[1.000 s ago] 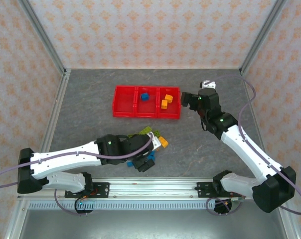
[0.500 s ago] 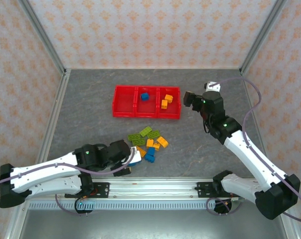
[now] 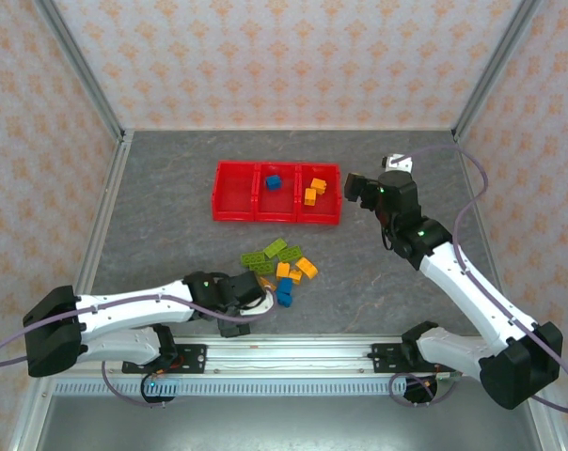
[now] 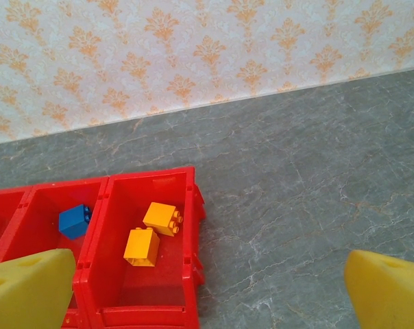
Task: Sort the legos into containers by color
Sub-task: Pick up the lego from the middle-left of the table.
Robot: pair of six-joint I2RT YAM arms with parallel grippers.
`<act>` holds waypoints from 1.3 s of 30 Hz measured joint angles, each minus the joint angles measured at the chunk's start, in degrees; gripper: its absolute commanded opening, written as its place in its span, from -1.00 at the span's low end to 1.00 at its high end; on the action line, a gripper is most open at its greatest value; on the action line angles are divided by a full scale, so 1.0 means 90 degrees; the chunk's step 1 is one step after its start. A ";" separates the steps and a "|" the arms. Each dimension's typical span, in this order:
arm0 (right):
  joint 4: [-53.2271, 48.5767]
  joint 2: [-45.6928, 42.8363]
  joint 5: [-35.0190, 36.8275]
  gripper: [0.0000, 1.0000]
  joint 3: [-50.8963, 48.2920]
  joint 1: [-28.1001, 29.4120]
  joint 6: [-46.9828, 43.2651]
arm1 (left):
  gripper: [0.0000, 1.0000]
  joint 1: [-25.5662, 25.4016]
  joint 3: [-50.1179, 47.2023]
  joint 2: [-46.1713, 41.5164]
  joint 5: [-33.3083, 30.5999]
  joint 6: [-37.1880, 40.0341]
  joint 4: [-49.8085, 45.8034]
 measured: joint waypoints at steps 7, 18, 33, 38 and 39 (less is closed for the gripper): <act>-0.0005 0.0185 -0.0024 1.00 0.0000 0.0000 0.0000 | 0.82 0.0000 -0.0024 -0.0027 0.0245 0.0017 0.0444; -0.0005 0.0260 -0.0058 1.00 0.0000 0.0000 0.0000 | 0.74 0.0165 -0.0313 0.0415 0.0265 0.0024 0.0724; -0.0005 0.0262 -0.0095 1.00 0.0000 0.0000 0.0002 | 0.48 0.0180 -0.0342 0.0656 0.0255 0.0066 0.1270; -0.0005 0.0262 -0.0129 1.00 0.0000 0.0000 0.0005 | 0.33 0.0274 -0.0342 0.0665 0.0214 0.0063 0.1355; -0.0005 0.0262 -0.0143 1.00 0.0000 0.0000 0.0005 | 0.27 0.0284 -0.0342 0.0665 0.0209 0.0068 0.1360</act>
